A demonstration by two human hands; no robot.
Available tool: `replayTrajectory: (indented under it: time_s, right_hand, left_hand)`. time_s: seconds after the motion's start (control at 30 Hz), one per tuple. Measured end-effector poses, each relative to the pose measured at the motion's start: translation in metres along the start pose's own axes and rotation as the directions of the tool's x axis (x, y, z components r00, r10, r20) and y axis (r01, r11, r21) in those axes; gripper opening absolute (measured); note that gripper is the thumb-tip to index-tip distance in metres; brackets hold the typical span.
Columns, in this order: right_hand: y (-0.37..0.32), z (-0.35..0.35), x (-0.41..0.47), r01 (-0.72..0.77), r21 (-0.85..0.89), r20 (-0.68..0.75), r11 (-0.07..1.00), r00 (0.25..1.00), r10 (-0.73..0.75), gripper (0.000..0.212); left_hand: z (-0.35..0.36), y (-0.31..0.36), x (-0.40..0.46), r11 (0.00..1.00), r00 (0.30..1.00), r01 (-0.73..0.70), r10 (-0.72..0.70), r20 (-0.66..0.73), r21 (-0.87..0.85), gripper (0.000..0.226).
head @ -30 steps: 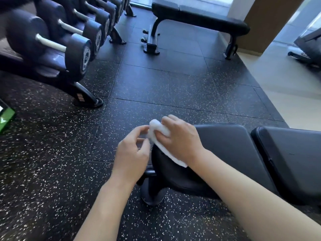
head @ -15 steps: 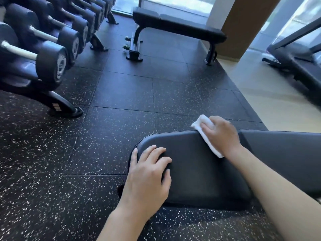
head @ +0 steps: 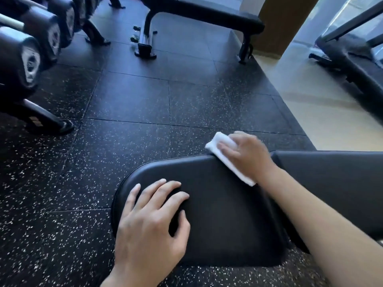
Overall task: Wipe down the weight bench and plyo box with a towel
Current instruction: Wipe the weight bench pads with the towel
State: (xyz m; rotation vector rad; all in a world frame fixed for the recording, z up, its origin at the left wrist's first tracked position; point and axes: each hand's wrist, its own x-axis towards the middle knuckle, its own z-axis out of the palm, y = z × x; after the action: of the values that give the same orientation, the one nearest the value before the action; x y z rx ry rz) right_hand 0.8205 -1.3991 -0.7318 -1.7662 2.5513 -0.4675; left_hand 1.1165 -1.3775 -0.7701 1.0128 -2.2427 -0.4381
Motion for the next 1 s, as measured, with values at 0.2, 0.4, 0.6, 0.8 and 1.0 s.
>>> replayTrajectory:
  time_s: [0.2, 0.4, 0.6, 0.8, 1.0]
  right_hand:
    - [-0.011, 0.0, 0.005, -0.11, -0.083, 0.096, 0.99, 0.988, 0.118, 0.044]
    - [-0.152, 0.029, 0.004, 0.155, 0.004, 0.252, 0.988, 0.956, -0.151, 0.048]
    - [-0.105, 0.02, 0.01, 0.167, -0.001, 0.271, 0.986, 0.949, -0.161, 0.046]
    - [0.006, -0.012, 0.008, -0.185, -0.034, 0.117, 0.982, 0.975, 0.187, 0.048]
    - [-0.086, 0.02, 0.017, 0.046, -0.086, 0.222, 0.995, 0.975, -0.026, 0.045]
  left_hand:
    - [-0.001, 0.004, -0.004, 1.0, 0.998, 0.027, -0.028, 0.048, 0.015, 0.03]
    - [0.001, 0.0, -0.007, 1.0, 0.998, -0.023, 0.023, -0.057, -0.013, 0.029]
    - [0.007, -0.005, -0.013, 0.994, 0.982, -0.092, 0.081, -0.172, -0.058, 0.028]
    - [0.01, -0.004, -0.014, 0.991, 0.975, -0.082, 0.058, -0.213, -0.104, 0.025]
    - [0.003, -0.005, -0.014, 0.977, 0.972, -0.106, 0.062, -0.226, -0.184, 0.01]
